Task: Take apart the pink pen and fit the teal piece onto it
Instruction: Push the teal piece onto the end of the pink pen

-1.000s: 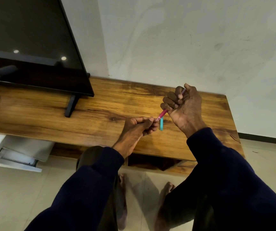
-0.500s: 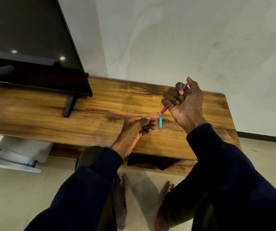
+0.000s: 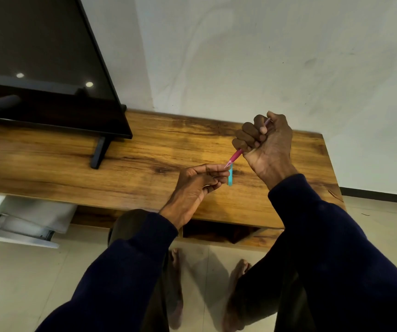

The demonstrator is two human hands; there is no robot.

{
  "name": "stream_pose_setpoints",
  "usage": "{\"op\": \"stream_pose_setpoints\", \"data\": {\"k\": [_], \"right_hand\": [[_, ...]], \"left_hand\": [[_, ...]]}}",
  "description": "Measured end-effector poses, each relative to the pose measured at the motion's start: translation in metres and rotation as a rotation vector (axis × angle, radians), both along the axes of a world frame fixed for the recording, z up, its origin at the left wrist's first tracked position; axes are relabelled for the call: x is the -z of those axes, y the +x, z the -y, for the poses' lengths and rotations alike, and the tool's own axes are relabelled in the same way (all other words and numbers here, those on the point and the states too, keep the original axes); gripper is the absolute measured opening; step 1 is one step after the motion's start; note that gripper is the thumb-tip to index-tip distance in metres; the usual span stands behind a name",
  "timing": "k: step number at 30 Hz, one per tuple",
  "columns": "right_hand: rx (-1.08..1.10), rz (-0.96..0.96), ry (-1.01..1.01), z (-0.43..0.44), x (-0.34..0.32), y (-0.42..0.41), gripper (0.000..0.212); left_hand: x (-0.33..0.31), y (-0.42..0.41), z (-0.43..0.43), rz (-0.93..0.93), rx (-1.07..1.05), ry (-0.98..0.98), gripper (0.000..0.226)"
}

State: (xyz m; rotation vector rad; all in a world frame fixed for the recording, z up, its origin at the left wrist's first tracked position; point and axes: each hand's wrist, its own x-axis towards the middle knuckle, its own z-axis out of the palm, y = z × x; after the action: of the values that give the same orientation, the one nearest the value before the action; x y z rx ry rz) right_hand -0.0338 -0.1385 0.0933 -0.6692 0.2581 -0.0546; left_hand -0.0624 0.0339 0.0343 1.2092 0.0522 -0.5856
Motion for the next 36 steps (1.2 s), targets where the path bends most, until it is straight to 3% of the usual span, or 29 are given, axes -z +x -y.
{"op": "stream_pose_setpoints", "data": {"k": [22, 36], "right_hand": [[-0.063, 0.096, -0.184, -0.009, -0.012, 0.003, 0.054], [-0.041, 0.062, -0.122, -0.007, -0.011, 0.006, 0.052]], "left_hand": [[-0.001, -0.001, 0.002, -0.108, -0.007, -0.022, 0.039], [-0.006, 0.000, 0.004, -0.133, -0.034, -0.071, 0.039]]}}
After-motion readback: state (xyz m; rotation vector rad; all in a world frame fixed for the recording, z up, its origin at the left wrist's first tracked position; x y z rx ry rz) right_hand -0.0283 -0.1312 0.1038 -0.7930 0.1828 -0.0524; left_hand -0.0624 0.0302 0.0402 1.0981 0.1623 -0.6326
